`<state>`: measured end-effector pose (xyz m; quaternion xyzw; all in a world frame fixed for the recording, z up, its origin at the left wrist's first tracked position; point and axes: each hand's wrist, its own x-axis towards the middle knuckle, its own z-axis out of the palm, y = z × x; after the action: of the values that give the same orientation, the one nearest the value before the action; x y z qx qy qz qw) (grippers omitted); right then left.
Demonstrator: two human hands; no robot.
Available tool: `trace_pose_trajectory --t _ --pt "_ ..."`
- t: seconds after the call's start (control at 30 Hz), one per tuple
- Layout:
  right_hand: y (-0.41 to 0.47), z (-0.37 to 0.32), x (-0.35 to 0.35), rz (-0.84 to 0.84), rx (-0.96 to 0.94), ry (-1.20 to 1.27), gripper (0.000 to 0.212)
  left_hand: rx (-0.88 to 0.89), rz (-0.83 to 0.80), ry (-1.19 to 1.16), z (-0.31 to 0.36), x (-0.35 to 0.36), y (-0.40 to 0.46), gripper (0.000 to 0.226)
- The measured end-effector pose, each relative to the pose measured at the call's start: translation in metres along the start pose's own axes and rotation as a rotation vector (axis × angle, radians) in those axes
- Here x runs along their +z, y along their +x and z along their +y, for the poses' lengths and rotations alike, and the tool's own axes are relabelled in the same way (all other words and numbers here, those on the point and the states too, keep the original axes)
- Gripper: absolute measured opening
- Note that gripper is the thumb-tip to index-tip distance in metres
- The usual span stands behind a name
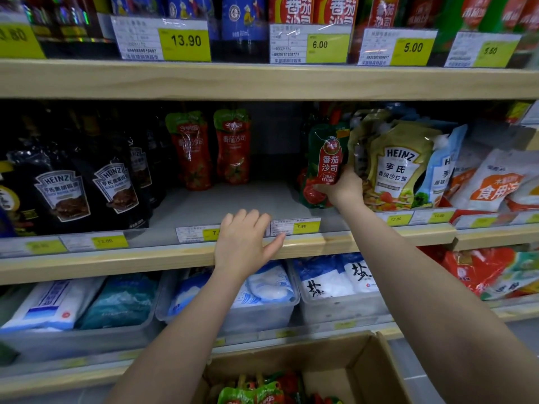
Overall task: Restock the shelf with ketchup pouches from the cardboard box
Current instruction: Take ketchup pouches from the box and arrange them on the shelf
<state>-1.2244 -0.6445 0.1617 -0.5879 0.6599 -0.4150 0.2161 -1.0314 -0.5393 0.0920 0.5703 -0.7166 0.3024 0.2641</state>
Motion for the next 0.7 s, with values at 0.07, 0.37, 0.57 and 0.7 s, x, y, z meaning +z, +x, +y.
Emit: trace_pose_trajectory --t 0.07,0.37,0.57,0.7 --pt "0.002 0.001 0.001 0.001 -0.004 0.001 0.071 0.004 0.001 -0.001 0.0 0.001 0.0 0.041" --pt "-0.038 0.009 -0.031 -0.087 -0.185 -0.062 0.081 -0.001 -0.109 -0.011 0.003 -0.006 0.0 0.046" --pt "-0.132 0.08 -0.071 -0.114 -0.356 -0.168 0.063 -0.053 -0.006 -0.37 0.032 0.0 -0.043 0.052" --pt "-0.189 0.138 -0.081 -0.192 -0.257 -0.186 0.056 0.04 -0.198 -0.685 0.074 0.001 -0.094 0.047"
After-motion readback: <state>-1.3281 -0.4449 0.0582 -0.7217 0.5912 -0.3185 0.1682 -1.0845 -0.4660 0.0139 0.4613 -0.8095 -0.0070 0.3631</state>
